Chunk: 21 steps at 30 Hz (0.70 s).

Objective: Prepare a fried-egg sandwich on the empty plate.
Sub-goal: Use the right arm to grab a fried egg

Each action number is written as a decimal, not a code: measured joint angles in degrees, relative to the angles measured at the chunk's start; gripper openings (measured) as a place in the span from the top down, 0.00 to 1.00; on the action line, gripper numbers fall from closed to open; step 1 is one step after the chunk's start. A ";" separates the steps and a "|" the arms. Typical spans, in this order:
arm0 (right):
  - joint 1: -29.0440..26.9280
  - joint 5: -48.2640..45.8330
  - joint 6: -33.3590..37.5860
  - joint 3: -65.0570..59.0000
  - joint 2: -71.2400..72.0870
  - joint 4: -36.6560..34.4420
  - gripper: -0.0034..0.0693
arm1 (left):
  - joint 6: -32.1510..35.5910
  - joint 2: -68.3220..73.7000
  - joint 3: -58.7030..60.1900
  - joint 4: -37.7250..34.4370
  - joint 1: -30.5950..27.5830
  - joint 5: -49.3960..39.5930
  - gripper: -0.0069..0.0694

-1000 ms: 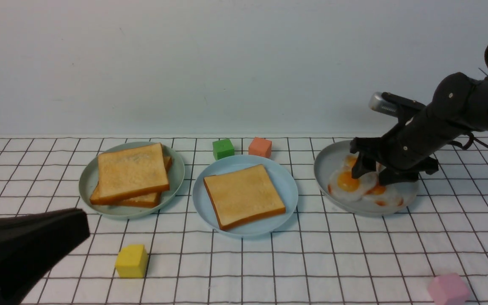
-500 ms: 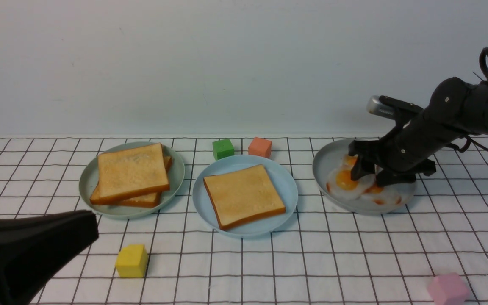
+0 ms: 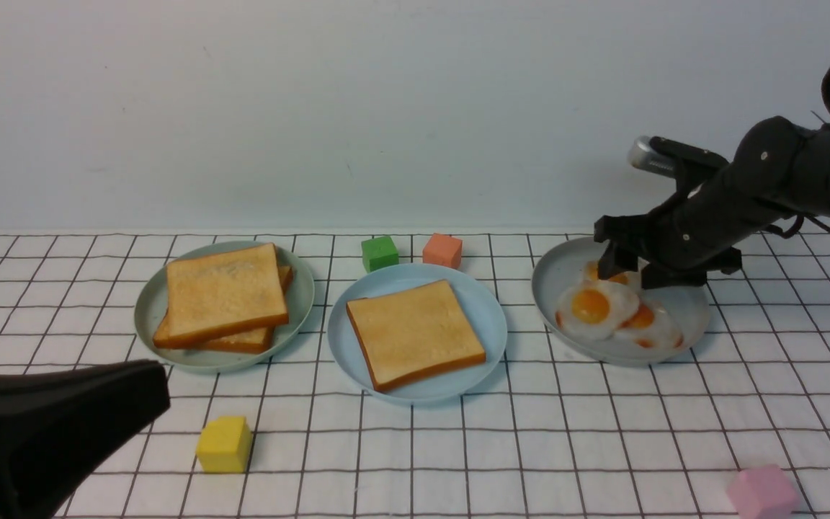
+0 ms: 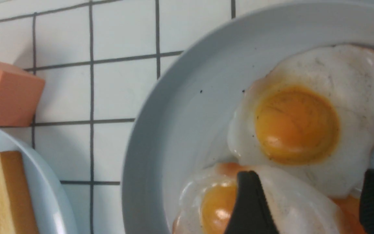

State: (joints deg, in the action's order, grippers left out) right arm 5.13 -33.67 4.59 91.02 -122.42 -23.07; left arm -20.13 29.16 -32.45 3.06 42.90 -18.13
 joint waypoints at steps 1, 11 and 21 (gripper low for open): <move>0.00 0.00 0.00 0.00 -0.10 -0.08 0.32 | 0.00 0.00 0.00 0.00 0.00 0.00 0.93; 0.00 0.25 0.00 0.21 -1.93 -0.16 0.33 | 0.00 0.00 0.00 -0.02 0.00 0.00 0.93; -0.10 -0.45 0.23 0.30 -1.64 -0.45 0.61 | 0.00 0.00 0.00 -0.02 0.00 0.00 0.93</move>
State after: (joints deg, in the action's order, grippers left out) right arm 5.02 -34.12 4.82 91.32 -124.06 -23.52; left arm -20.13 29.16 -32.45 3.04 42.90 -18.13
